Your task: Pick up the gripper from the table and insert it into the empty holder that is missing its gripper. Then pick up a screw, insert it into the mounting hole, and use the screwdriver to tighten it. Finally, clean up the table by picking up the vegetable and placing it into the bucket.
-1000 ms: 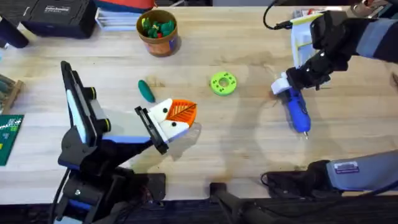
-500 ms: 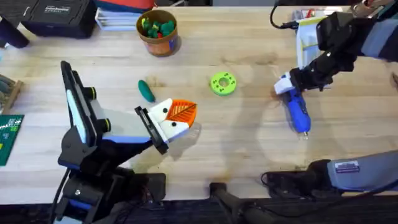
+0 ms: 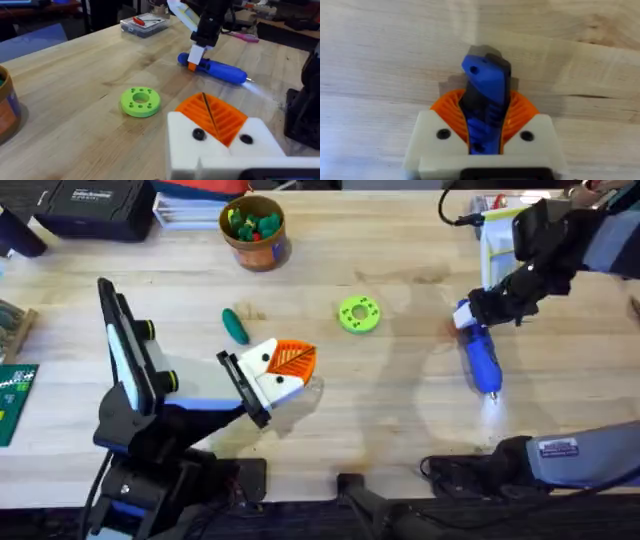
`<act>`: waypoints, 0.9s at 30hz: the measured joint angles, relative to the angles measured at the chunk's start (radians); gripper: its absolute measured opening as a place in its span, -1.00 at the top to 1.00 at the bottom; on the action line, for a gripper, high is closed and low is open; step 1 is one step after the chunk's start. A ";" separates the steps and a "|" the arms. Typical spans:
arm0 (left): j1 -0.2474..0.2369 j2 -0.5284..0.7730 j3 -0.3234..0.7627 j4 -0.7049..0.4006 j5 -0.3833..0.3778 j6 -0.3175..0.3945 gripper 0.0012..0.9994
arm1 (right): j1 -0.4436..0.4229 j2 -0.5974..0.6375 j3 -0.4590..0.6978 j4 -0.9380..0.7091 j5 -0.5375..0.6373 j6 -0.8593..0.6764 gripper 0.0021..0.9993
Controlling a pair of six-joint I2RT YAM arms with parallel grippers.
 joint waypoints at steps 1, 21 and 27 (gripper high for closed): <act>0.000 0.000 0.000 0.000 0.000 0.000 0.97 | 0.000 0.000 0.000 0.000 0.000 0.000 0.54; 0.000 0.000 0.000 0.000 0.000 0.000 0.97 | -0.001 -0.092 0.006 -0.022 0.000 0.006 0.61; 0.000 0.000 0.000 0.000 0.000 0.000 0.97 | -0.001 -0.304 0.012 -0.022 -0.001 0.061 0.62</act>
